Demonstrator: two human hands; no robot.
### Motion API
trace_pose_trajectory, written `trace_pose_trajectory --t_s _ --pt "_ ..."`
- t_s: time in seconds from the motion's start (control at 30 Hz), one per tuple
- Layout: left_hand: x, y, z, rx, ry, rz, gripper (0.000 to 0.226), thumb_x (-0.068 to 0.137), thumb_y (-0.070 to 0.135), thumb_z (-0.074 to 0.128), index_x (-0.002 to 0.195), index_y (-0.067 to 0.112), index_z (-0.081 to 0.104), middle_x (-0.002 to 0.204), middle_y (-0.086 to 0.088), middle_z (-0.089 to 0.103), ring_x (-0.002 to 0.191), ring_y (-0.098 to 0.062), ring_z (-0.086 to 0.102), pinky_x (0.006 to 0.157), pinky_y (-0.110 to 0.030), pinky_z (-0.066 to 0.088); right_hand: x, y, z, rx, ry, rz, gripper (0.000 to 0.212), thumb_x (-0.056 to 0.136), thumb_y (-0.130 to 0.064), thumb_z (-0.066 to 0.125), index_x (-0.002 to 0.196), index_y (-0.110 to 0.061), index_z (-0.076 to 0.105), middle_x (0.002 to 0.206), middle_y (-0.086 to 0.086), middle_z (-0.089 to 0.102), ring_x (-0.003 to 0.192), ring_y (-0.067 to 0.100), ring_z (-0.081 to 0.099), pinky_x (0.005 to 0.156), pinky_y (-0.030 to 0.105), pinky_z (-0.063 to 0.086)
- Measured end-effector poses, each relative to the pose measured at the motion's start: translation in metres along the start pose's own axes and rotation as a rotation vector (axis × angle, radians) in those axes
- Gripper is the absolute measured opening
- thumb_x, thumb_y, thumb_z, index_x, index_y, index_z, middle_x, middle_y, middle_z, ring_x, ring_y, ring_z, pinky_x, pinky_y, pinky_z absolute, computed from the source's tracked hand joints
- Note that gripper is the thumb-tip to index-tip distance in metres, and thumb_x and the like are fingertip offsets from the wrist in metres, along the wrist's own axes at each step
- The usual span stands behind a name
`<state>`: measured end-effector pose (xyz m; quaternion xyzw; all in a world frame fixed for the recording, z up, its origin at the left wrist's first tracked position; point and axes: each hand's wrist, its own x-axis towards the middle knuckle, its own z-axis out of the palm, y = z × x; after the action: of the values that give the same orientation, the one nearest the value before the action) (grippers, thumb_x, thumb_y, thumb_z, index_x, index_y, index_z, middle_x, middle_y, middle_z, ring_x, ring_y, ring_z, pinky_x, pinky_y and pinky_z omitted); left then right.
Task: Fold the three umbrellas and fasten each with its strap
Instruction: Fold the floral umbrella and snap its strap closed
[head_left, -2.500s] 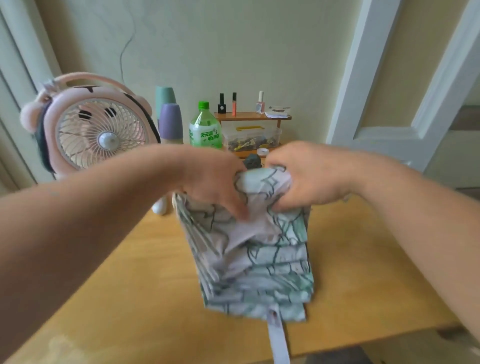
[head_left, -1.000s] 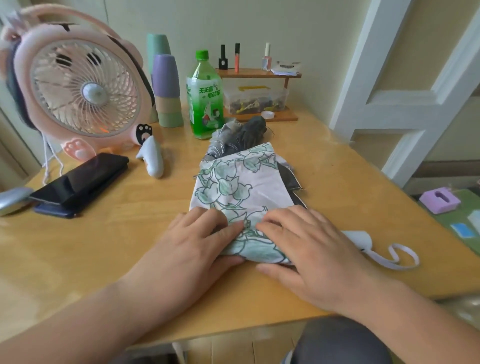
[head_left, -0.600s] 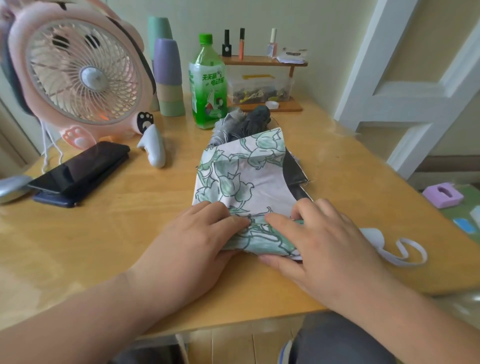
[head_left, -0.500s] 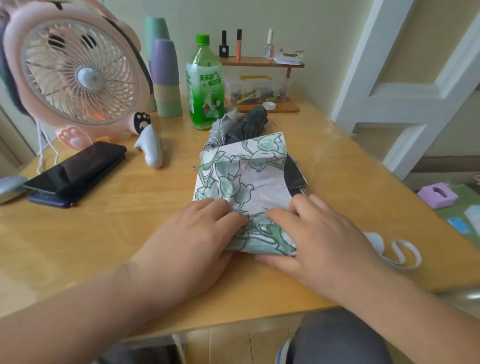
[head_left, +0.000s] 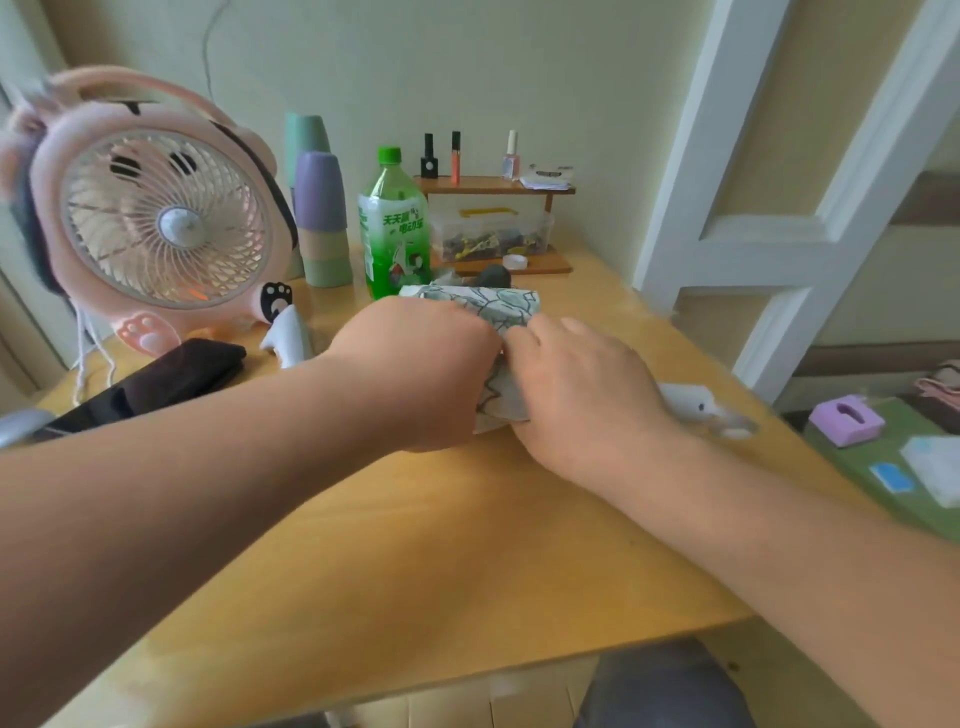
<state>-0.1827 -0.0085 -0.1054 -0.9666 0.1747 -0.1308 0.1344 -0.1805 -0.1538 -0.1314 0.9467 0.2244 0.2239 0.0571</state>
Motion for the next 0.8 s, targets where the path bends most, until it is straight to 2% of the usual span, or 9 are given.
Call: trace_pose_trajectory --t_s 0.07,0.17,0.27,0.33,0.43,0.53,0.63,0.73,0.8 --pt "-0.002 0.002 0.018 0.053 0.206 0.058 0.01 0.08 0.023 0.063 0.085 0.022 0.054 0.076 0.005 0.05 0.072 -0.024 0.055 0.056 -0.033 0.04 0.002 0.001 0.004 0.076 -0.082 -0.005 0.024 0.09 -0.022 0.065 0.106 -0.023 0.047 0.112 0.002 0.058 0.107 0.028 0.059 0.071 0.035 0.035" --pt "-0.007 0.002 0.052 0.1 0.352 0.109 0.017 0.067 0.013 0.07 0.079 0.013 0.058 0.074 -0.007 0.055 0.068 -0.03 0.053 0.054 -0.037 0.041 0.001 0.0 0.009 0.111 -0.123 -0.022 0.023 0.091 -0.021 0.06 0.096 -0.024 0.038 0.11 0.002 0.061 0.105 0.029 0.063 0.072 0.033 0.035" --pt "-0.012 0.003 0.068 0.081 0.338 0.148 0.022 0.057 0.006 0.071 0.073 0.014 0.056 0.068 -0.007 0.054 0.06 -0.03 0.053 0.05 -0.034 0.034 -0.004 -0.008 0.019 0.17 -0.255 -0.026 0.018 0.088 -0.021 0.06 0.091 -0.024 0.043 0.099 0.0 0.061 0.098 0.03 0.064 0.069 0.032 0.04" --pt "-0.015 0.003 0.072 0.059 0.346 0.155 0.026 0.054 0.006 0.071 0.072 0.015 0.055 0.067 -0.005 0.053 0.057 -0.029 0.053 0.051 -0.032 0.03 -0.004 -0.009 0.016 0.193 -0.347 -0.024 0.016 0.085 -0.021 0.061 0.083 -0.022 0.045 0.081 -0.003 0.052 0.084 0.028 0.061 0.064 0.03 0.041" --pt "-0.014 -0.005 0.07 0.053 0.438 0.186 0.02 0.062 0.008 0.064 0.077 0.016 0.053 0.07 -0.004 0.051 0.06 -0.029 0.049 0.055 -0.034 0.027 0.007 0.0 -0.003 0.259 -0.479 -0.015 0.012 0.08 -0.021 0.064 0.075 -0.017 0.054 0.067 0.0 0.054 0.058 0.019 0.052 0.047 0.026 0.036" --pt "-0.009 -0.007 0.045 0.013 0.404 0.182 0.022 0.069 0.01 0.063 0.077 0.02 0.044 0.066 0.002 0.045 0.059 -0.028 0.05 0.051 -0.031 0.027 0.02 0.009 -0.026 0.249 -0.532 -0.036 0.012 0.079 -0.025 0.067 0.08 -0.015 0.059 0.067 0.002 0.059 0.053 0.018 0.051 0.044 0.025 0.037" --pt "0.002 -0.011 0.013 0.029 0.152 0.005 0.018 0.083 0.017 0.059 0.081 0.022 0.041 0.068 0.008 0.043 0.059 -0.019 0.046 0.048 -0.029 0.03 0.022 0.014 -0.037 0.197 -0.338 -0.011 0.021 0.082 -0.037 0.068 0.085 -0.025 0.051 0.078 -0.006 0.059 0.066 0.018 0.056 0.054 0.03 0.045" --pt "0.011 -0.022 -0.019 -0.1 -0.062 -0.061 0.018 0.085 0.039 0.068 0.087 0.025 0.057 0.076 0.006 0.058 0.066 -0.016 0.057 0.059 -0.034 0.055 0.019 0.016 -0.039 0.018 0.052 -0.077 0.046 0.081 -0.062 0.069 0.089 -0.029 0.037 0.086 -0.008 0.047 0.083 0.02 0.042 0.063 0.034 0.032" --pt "0.013 -0.028 -0.032 -0.129 -0.166 -0.02 0.027 0.081 0.049 0.073 0.088 0.027 0.059 0.078 0.006 0.061 0.07 -0.016 0.06 0.066 -0.034 0.058 0.017 0.016 -0.044 0.035 0.083 -0.074 0.047 0.081 -0.066 0.067 0.091 -0.03 0.039 0.083 -0.007 0.046 0.08 0.022 0.043 0.061 0.034 0.03"
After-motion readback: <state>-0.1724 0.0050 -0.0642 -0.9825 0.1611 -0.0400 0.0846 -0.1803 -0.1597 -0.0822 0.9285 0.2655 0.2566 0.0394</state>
